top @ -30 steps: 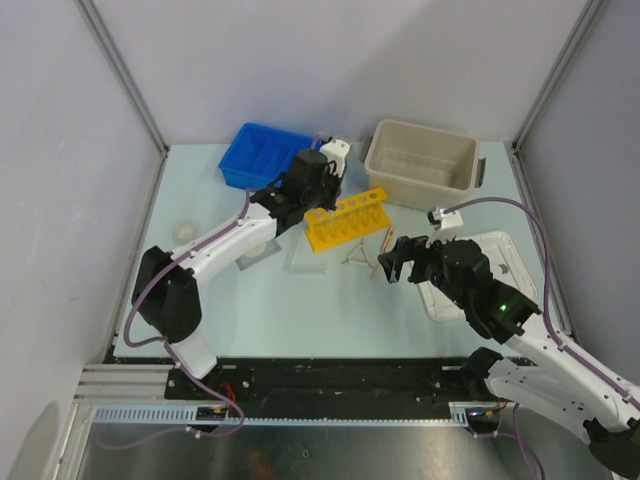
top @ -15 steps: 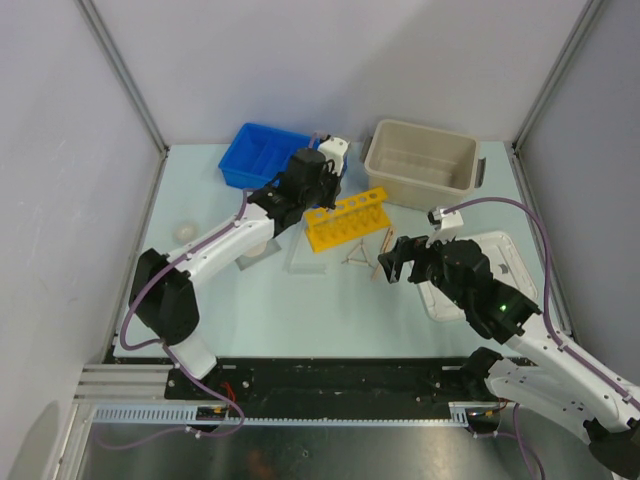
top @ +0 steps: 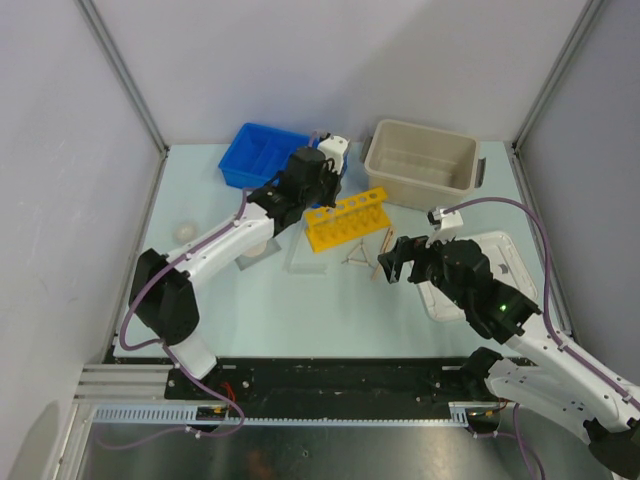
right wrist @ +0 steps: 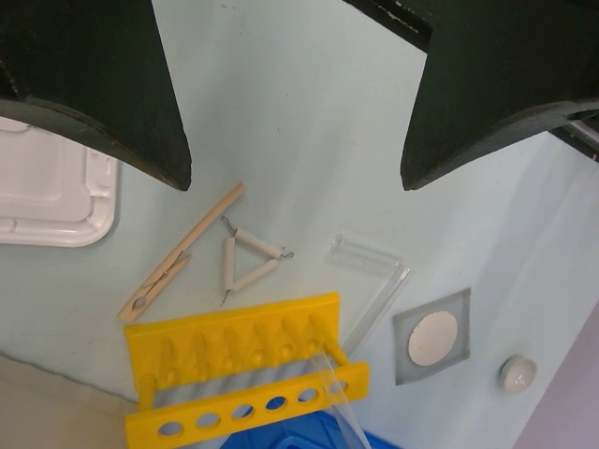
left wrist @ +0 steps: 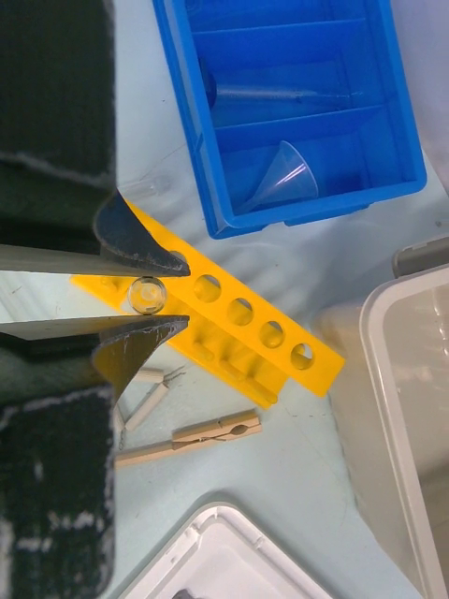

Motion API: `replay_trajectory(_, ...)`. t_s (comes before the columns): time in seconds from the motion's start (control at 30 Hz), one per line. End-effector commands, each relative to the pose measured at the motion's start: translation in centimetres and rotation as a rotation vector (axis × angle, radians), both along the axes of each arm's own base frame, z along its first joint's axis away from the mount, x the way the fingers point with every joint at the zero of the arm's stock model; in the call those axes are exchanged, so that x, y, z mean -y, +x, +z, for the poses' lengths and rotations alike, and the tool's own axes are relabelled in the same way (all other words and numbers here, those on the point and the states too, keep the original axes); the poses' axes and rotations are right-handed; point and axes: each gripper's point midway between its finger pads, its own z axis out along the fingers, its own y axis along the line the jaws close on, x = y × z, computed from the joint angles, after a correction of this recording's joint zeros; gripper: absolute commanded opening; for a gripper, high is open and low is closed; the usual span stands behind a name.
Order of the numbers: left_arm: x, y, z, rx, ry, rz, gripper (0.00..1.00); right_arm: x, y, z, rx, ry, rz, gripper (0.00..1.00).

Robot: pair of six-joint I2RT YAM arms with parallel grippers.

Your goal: Organize the chemistry lab equipment

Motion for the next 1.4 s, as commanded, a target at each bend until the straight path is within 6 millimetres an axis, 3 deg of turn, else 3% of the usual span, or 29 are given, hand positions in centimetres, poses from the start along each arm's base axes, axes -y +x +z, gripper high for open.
replay_trajectory(0.0,0.4,0.0,5.5,0.108,-0.075,-0.008,0.21,-0.3,0.3,0.8,0.025,0.026,0.004,0.99)
replay_trajectory(0.23,0.7,0.2,5.1,0.102,-0.069,-0.012,0.21,-0.2,0.2,0.7,0.026,0.027,0.003,0.99)
replay_trajectory(0.93,1.5,-0.3,-1.6,-0.015,-0.034,-0.031,0.22,0.3,0.5,0.3,0.026,0.004,-0.006,0.99)
replay_trajectory(1.37,1.7,-0.5,-4.3,-0.054,-0.021,-0.026,0.35,0.4,0.5,-0.1,0.014,0.007,-0.014,0.99)
